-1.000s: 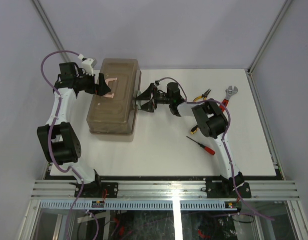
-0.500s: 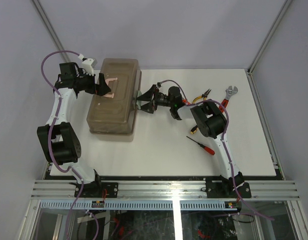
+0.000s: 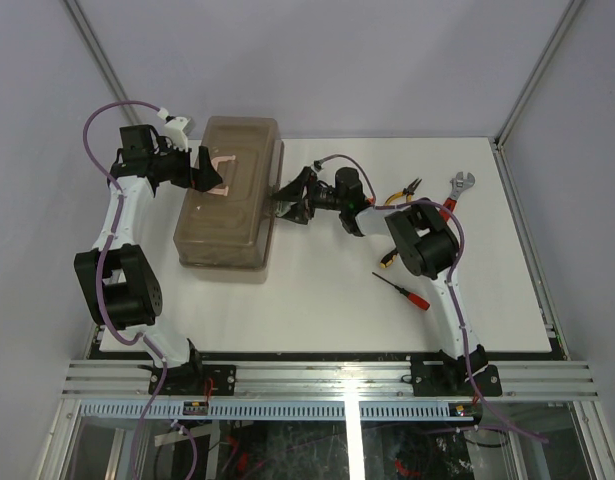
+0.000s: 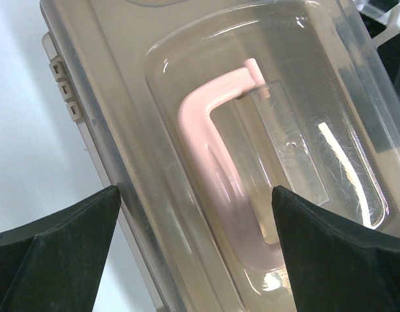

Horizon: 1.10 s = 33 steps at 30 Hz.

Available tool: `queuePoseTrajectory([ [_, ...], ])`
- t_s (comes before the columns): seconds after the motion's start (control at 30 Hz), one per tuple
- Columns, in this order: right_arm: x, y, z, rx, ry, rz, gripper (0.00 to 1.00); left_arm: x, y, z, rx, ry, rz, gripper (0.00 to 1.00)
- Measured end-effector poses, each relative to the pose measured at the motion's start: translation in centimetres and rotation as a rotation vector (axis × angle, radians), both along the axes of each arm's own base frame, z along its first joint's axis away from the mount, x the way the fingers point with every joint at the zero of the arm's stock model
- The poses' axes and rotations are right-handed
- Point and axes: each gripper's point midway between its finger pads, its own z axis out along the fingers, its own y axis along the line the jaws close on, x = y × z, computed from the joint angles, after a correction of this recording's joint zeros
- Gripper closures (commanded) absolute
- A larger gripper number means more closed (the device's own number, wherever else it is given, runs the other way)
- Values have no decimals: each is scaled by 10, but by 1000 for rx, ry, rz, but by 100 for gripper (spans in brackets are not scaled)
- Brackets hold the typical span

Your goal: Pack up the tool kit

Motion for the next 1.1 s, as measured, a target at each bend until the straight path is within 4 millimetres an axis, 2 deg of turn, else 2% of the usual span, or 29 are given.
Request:
queuePoseTrajectory([
  [0.13,-1,-1,12,-2,-27,-1,20,0,-1,0,-2,-1,-3,6],
  [0.47,-2,-5,9,-60,-23,-23,21,1,-3,0,-4,-2,-10,7],
  [0.7,-6,-29,9,-281,-39,-90,20,2,-13,0,-14,-8,-38,7],
  [0.8,-7,-45,21,-326,-77,-116,19,2,-13,0,-14,-9,-40,7],
  [0.93,1,-63,33,-347,-114,-157,19,2,-13,-1,-14,-9,-40,7],
  [1.1,9,-72,21,-371,-96,-165,18,2,-14,-1,-14,-9,-41,7],
])
